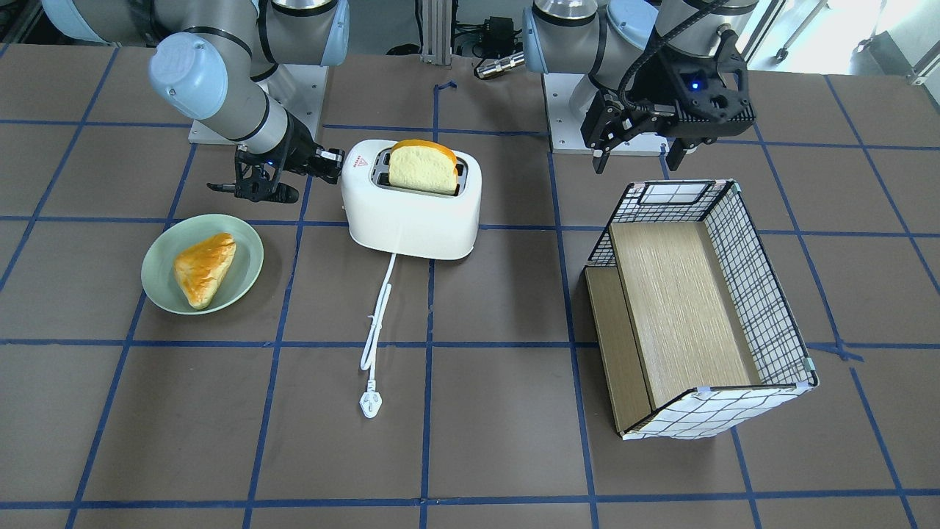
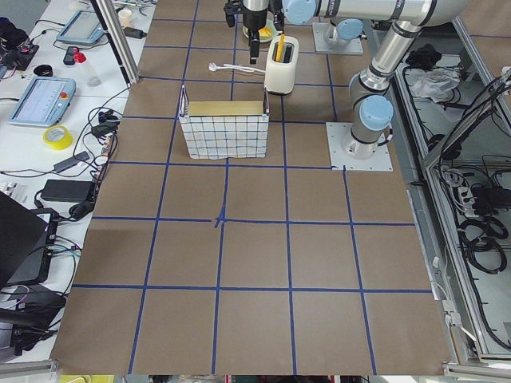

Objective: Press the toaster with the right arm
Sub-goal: 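Press the toaster lever down with the right gripper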

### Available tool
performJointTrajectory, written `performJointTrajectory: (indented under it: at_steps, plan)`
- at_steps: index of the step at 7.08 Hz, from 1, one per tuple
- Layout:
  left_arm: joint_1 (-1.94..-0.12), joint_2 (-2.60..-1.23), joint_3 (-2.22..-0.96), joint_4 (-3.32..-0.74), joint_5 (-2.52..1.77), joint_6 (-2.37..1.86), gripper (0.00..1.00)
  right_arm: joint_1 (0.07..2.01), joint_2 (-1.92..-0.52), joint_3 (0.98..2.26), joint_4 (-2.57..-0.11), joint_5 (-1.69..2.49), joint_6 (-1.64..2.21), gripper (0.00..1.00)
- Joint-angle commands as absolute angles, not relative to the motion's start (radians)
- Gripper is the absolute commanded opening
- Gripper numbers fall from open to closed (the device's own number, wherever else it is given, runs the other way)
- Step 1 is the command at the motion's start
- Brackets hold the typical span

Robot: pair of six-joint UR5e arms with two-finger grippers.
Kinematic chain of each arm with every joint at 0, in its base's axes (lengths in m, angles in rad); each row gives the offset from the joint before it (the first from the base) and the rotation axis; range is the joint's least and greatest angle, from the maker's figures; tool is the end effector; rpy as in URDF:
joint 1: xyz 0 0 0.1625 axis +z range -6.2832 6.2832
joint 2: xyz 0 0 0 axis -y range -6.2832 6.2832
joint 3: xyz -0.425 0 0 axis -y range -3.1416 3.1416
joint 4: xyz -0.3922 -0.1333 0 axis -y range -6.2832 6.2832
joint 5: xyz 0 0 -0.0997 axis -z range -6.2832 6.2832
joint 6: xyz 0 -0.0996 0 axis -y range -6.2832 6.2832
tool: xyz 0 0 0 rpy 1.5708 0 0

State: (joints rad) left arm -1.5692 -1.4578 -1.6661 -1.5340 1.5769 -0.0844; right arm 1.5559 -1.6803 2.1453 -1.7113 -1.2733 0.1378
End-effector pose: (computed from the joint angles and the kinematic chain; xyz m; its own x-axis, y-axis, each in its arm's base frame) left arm -0.1320 -0.4494 0.4977 -0.9963 -0.0861 -0.0015 -0.0859 0.9948 -0.0548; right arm 0.1570 -0.3706 0.2870 -0.9436 0.2368 -0.2314 0.1451 0.9239 0.3540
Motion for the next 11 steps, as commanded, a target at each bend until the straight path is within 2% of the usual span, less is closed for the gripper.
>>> performJointTrajectory:
  at_steps: [1, 3, 8, 11]
  plan:
    - [-1.569, -1.457, -1.666, -1.534, 1.577, -0.084, 1.0, 1.555, -1.651, 2.169, -1.739, -1.275, 0.12, 0.0]
    - [-1.569, -1.457, -1.666, -1.534, 1.577, -0.084, 1.0, 1.555, -1.646, 2.221, -1.824, -1.273, 0.12, 0.0]
    - [-1.569, -1.457, -1.666, -1.534, 1.577, -0.084, 1.0, 1.555, -1.623, 2.224, -1.838, -1.275, 0.126, 0.0]
    - [-1.569, -1.457, -1.666, -1.534, 1.577, -0.084, 1.0, 1.552, -1.663, 2.153, -1.809, -1.296, 0.204, 0.0]
